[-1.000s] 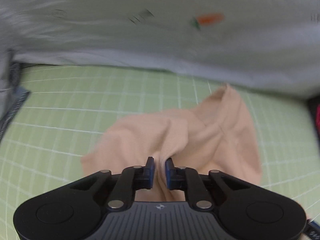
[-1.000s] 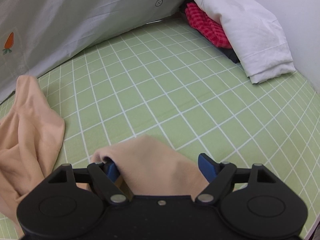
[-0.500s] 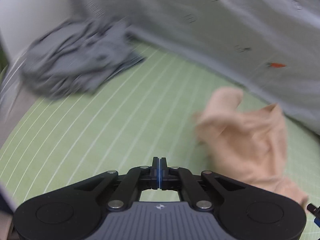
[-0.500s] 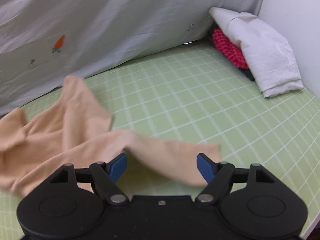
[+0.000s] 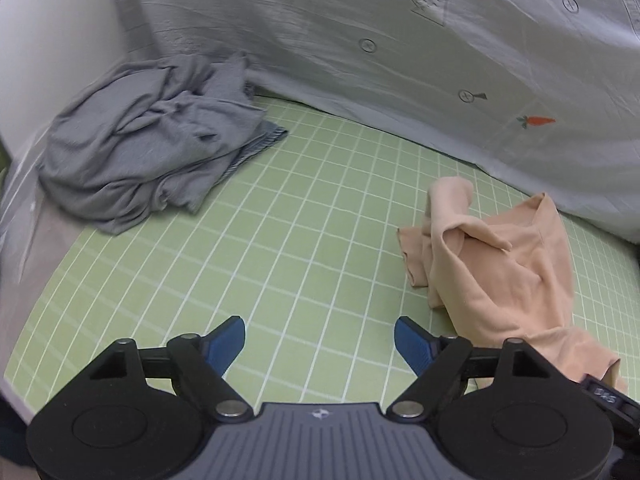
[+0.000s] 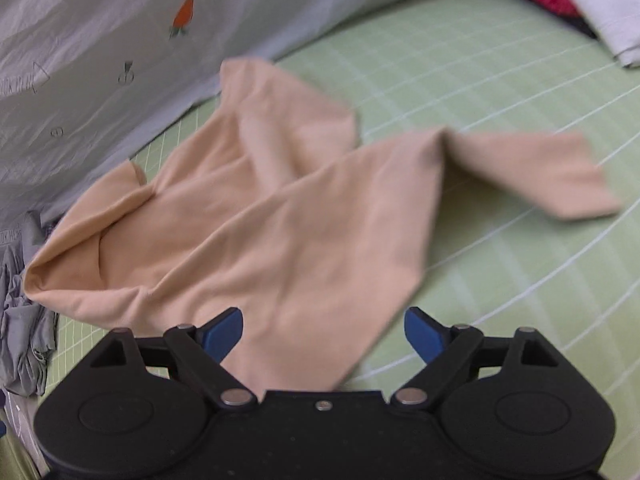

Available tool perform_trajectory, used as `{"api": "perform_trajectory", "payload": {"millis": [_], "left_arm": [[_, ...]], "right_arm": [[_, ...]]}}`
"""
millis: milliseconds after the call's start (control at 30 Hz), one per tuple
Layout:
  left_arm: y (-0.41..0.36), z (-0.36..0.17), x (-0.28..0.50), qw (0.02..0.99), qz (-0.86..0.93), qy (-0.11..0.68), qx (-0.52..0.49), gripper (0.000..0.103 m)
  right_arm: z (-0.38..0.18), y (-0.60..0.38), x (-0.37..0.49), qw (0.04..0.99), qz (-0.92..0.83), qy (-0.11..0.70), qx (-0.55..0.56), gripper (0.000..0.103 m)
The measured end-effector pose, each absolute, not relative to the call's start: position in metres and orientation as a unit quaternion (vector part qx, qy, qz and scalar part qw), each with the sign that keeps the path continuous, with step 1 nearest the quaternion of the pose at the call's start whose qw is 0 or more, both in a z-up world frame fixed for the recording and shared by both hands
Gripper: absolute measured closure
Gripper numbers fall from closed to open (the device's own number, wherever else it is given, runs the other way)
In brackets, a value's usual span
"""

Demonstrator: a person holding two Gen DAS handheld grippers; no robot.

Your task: Fold clothes

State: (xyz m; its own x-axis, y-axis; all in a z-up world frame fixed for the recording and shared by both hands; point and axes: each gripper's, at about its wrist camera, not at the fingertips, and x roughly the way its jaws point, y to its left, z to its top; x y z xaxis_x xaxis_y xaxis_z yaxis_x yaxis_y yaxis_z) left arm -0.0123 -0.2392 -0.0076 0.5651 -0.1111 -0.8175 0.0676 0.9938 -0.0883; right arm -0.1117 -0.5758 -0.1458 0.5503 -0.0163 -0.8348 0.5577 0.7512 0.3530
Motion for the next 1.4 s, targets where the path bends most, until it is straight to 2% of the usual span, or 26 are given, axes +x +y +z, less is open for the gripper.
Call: {"api": "perform_trajectory", "payload": {"millis": [333,400,433,467,533,567,667,700,767,833,900,933,967,1100,1200,1300,1333,1367,1400], "left_arm": [[-0.271,-0.026,0.076,0.874,-0.075,0.480,-0.015,0.019],[-0.276,-0.028,0.093,0.873,-0.075,0.481,-0.015,0.019],[-0.277,-0.030,0.100,0.873,-0.072,0.482,-0.015,0.019],[-0.278,-0.033,0.106,0.872,-0.069,0.484,-0.016,0.019],[-0.278,-0.038,0.118,0.871,-0.062,0.487,-0.017,0.019],[-0.278,-0.042,0.123,0.870,-0.058,0.489,-0.019,0.019],[-0.275,-0.049,0.129,0.865,-0.047,0.499,-0.026,0.019],[-0.274,-0.050,0.129,0.864,-0.045,0.500,-0.028,0.019],[-0.272,-0.051,0.125,0.864,-0.041,0.501,-0.030,0.019],[-0.269,-0.050,0.121,0.864,-0.036,0.502,-0.032,0.019],[-0.267,-0.050,0.115,0.863,-0.031,0.503,-0.035,0.019],[-0.265,-0.049,0.112,0.862,-0.029,0.504,-0.037,0.018],[-0.264,-0.049,0.110,0.862,-0.028,0.505,-0.039,0.018],[-0.263,-0.044,0.098,0.861,-0.036,0.506,-0.039,0.018],[-0.262,-0.035,0.088,0.865,-0.046,0.498,-0.039,0.018],[-0.259,-0.021,0.075,0.874,-0.054,0.482,-0.036,0.018],[-0.256,-0.016,0.070,0.877,-0.055,0.475,-0.036,0.018],[-0.254,-0.012,0.064,0.881,-0.055,0.469,-0.036,0.018],[-0.251,-0.008,0.058,0.883,-0.055,0.464,-0.037,0.018]], "right_arm": [[-0.162,-0.552,-0.055,0.838,-0.164,0.471,0.223,0.012],[-0.163,-0.548,-0.038,0.851,-0.164,0.470,0.168,0.027],[-0.162,-0.548,-0.031,0.858,-0.157,0.470,0.136,0.046],[-0.161,-0.547,-0.024,0.865,-0.144,0.470,0.103,0.058],[-0.160,-0.558,-0.009,0.873,-0.121,0.469,0.065,0.074],[-0.160,-0.567,0.001,0.874,-0.119,0.468,0.048,0.079],[-0.161,-0.600,0.035,0.875,-0.136,0.464,-0.009,0.079],[-0.163,-0.612,0.049,0.872,-0.153,0.463,-0.030,0.079],[-0.163,-0.637,0.075,0.862,-0.188,0.468,-0.049,0.072],[-0.150,-0.654,0.090,0.858,-0.226,0.461,-0.026,0.065],[-0.126,-0.656,0.088,0.866,-0.259,0.428,0.017,0.044],[-0.115,-0.652,0.083,0.873,-0.262,0.410,0.038,0.025],[-0.104,-0.644,0.075,0.880,-0.264,0.390,0.057,0.018],[-0.075,-0.604,0.063,0.903,-0.219,0.352,0.115,0.018],[-0.072,-0.572,0.065,0.910,-0.145,0.365,0.132,0.020],[-0.092,-0.550,0.072,0.892,-0.097,0.418,0.144,0.036],[-0.100,-0.546,0.069,0.885,-0.094,0.430,0.149,0.044],[-0.105,-0.545,0.064,0.883,-0.092,0.434,0.153,0.065],[-0.107,-0.543,0.056,0.885,-0.089,0.430,0.153,0.077]]}}
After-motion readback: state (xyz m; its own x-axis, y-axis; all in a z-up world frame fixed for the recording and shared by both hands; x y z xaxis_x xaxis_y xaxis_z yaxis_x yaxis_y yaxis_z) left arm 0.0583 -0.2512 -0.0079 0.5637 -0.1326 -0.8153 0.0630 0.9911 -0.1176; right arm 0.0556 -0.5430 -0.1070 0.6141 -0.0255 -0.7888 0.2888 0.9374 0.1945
